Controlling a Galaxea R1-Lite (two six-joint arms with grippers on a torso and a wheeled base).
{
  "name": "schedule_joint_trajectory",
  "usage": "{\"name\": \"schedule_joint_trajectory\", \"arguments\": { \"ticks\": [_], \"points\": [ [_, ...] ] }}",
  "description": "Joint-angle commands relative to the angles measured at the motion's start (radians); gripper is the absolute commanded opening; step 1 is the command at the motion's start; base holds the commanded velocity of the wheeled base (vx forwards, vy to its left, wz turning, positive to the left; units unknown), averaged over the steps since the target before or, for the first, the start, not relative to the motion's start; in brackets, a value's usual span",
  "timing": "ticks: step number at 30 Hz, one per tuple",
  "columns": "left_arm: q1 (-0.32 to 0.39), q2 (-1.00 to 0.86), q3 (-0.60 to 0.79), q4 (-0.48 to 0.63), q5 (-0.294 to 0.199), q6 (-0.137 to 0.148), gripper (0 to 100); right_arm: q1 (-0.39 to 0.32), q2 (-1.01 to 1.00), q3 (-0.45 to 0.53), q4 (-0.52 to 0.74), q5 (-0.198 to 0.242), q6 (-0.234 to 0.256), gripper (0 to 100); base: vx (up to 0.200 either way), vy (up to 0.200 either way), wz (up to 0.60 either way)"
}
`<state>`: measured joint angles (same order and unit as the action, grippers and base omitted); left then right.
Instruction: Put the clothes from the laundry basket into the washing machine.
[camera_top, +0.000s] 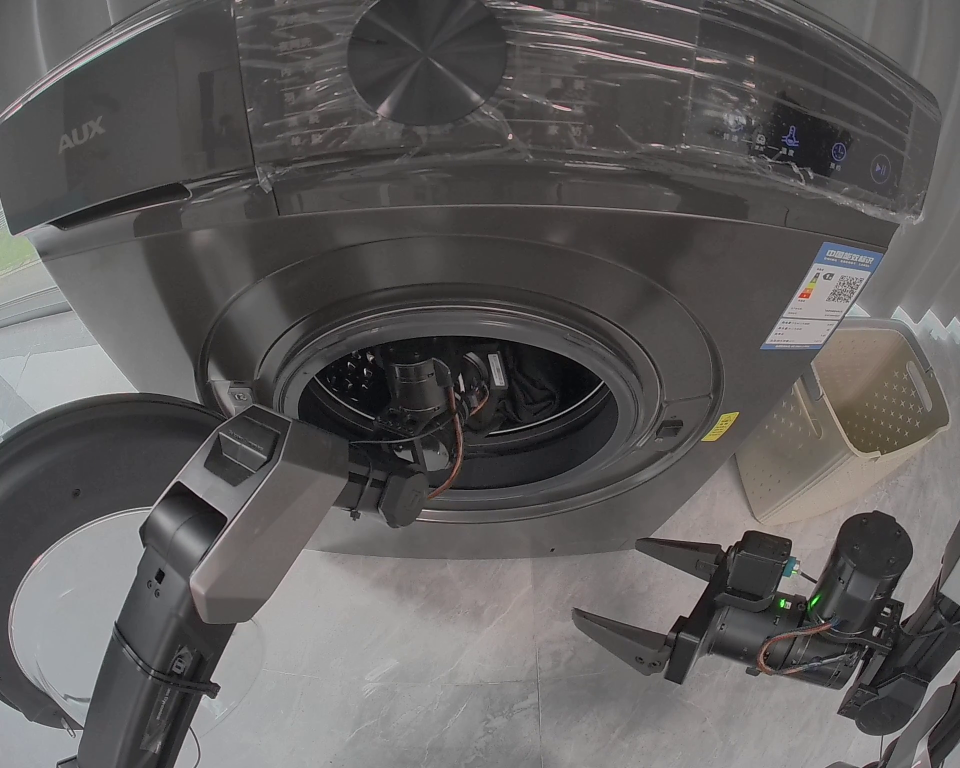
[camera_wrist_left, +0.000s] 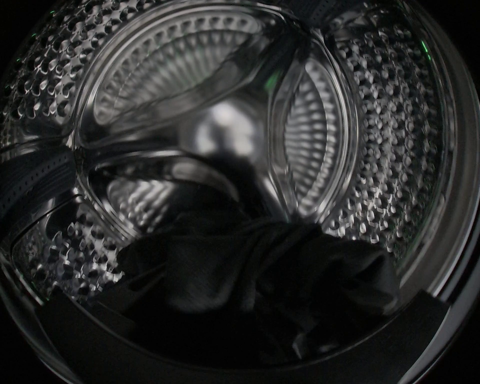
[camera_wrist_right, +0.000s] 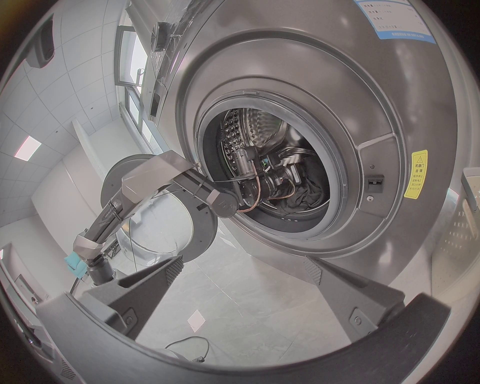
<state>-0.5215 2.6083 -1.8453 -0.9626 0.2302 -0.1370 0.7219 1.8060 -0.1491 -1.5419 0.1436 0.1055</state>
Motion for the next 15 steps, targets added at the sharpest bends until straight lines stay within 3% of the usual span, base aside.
{"name": "schedule_joint_trajectory", "arguments": {
  "ticks": [1,7,15],
  "points": [
    [-0.032,-0.244,0.365,0.030,-0.025,0.004,100,0.001,0.001,0.000,0.000,0.001,0.000,100,0.000,0.000,0.00],
    [-0.077,-0.390,0.641,0.033,-0.061,0.013,100,0.001,0.001,-0.001,0.000,-0.001,0.000,100,0.000,0.000,0.00],
    [-0.115,-0.481,0.834,0.033,-0.095,0.040,100,0.001,0.001,0.000,0.000,-0.001,0.000,100,0.000,0.000,0.00]
  ]
}}
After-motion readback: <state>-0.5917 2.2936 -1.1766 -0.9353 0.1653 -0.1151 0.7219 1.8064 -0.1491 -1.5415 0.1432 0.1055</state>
